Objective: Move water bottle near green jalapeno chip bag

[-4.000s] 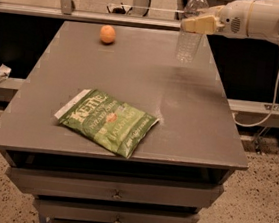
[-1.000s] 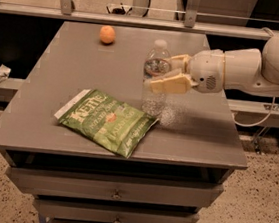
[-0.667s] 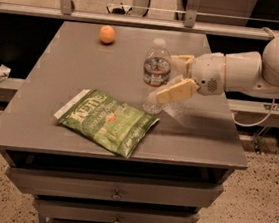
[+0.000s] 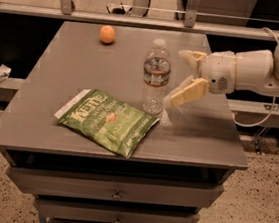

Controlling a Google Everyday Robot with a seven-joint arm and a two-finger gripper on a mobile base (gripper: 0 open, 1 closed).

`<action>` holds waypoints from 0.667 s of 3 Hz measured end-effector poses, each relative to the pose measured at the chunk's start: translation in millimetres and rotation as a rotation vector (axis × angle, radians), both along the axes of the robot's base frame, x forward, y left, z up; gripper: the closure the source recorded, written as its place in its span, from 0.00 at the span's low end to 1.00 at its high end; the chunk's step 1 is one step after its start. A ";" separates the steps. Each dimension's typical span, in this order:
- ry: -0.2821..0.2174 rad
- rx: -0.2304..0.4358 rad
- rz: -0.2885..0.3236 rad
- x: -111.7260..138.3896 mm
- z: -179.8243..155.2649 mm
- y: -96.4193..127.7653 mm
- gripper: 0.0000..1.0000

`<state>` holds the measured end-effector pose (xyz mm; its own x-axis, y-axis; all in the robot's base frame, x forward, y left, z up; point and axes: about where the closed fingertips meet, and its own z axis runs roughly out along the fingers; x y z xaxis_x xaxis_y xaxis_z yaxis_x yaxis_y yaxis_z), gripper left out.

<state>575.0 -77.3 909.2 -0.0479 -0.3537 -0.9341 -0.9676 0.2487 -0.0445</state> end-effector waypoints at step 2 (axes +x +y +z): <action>-0.092 -0.071 -0.083 15.0 25.6 -64.3 0.00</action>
Offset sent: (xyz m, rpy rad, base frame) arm 0.0085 -0.0483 0.0122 -0.0593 -0.0585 -0.0563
